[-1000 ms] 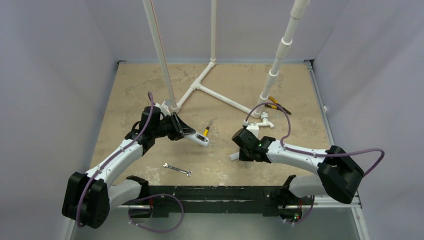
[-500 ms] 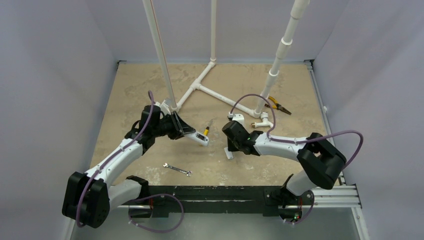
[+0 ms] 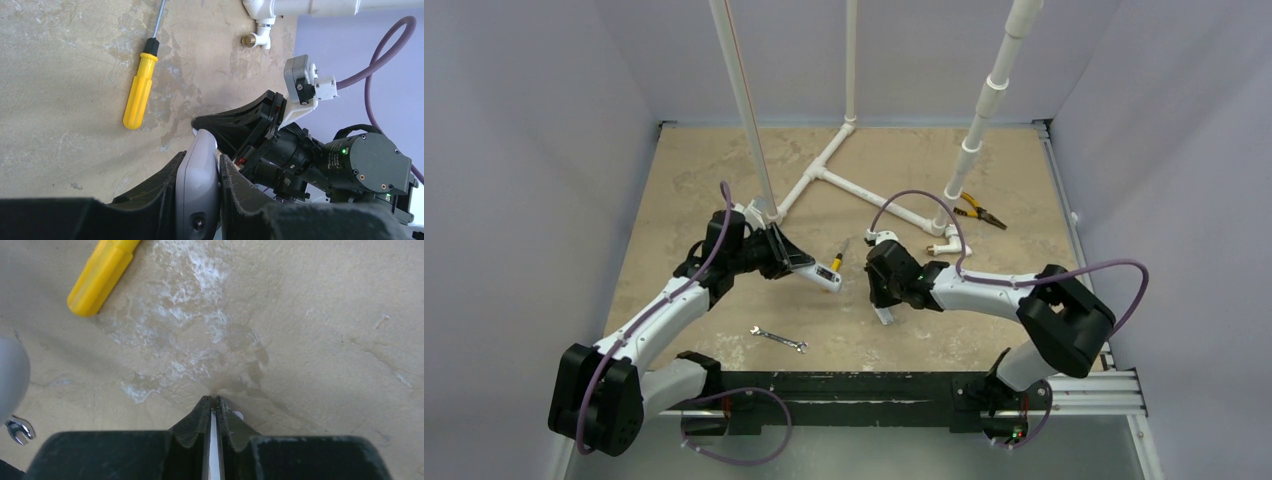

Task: Load the batteries into the remote control

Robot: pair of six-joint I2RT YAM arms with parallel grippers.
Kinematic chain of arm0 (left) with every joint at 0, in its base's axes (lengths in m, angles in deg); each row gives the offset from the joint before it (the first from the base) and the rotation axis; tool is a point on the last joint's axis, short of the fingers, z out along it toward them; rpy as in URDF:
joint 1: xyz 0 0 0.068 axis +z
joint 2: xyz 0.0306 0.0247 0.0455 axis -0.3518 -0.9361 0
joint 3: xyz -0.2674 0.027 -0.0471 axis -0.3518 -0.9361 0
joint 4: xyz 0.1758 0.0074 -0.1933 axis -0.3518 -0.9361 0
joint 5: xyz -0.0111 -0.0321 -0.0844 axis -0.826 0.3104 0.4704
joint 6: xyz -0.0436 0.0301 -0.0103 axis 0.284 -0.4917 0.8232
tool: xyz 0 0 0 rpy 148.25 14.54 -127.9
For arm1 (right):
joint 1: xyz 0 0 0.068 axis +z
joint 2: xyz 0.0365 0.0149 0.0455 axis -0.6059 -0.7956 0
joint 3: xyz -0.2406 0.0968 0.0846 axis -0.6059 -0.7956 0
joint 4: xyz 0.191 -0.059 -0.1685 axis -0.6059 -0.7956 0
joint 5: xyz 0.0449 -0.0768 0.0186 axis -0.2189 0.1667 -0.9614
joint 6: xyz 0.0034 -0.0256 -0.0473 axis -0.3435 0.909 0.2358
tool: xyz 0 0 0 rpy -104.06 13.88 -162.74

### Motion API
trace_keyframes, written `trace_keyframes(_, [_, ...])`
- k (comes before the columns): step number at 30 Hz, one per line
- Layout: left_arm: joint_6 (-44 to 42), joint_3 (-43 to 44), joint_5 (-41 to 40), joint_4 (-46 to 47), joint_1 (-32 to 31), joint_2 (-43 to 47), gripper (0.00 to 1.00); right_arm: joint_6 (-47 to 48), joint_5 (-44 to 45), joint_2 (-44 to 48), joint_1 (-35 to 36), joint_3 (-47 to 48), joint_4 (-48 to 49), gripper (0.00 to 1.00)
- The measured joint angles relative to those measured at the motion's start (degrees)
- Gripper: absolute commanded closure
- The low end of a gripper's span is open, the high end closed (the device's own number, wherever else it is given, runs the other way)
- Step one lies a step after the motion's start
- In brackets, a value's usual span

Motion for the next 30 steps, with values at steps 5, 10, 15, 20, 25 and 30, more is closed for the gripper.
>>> trace_keyframes(5, [0.0,0.0,-0.17,0.0,0.02,0.0,1.0,0.72,2.34,3.61,0.02,-0.7,-3.76,0.82])
trace_keyframes(10, [0.0,0.0,-0.17,0.0,0.02,0.0,1.0,0.98,3.43,8.76,0.02,-0.92,-3.15,0.74])
trace_keyframes(15, [0.02,0.0,-0.2,0.0,0.02,0.09,1.0,2.03,4.09,11.85,0.02,-0.87,-2.91,0.55])
trace_keyframes(20, [0.02,0.0,-0.2,0.0,0.02,0.17,1.0,4.61,1.9,9.31,0.04,-0.76,-7.8,0.41])
trace_keyframes(25, [0.02,0.0,-0.2,0.0,0.02,0.17,1.0,4.72,0.0,9.18,0.63,-3.5,-9.64,0.36])
trace_keyframes(30, [0.0,0.0,-0.17,0.02,0.02,0.17,1.0,4.24,2.45,8.04,4.09,-3.32,-11.69,0.35])
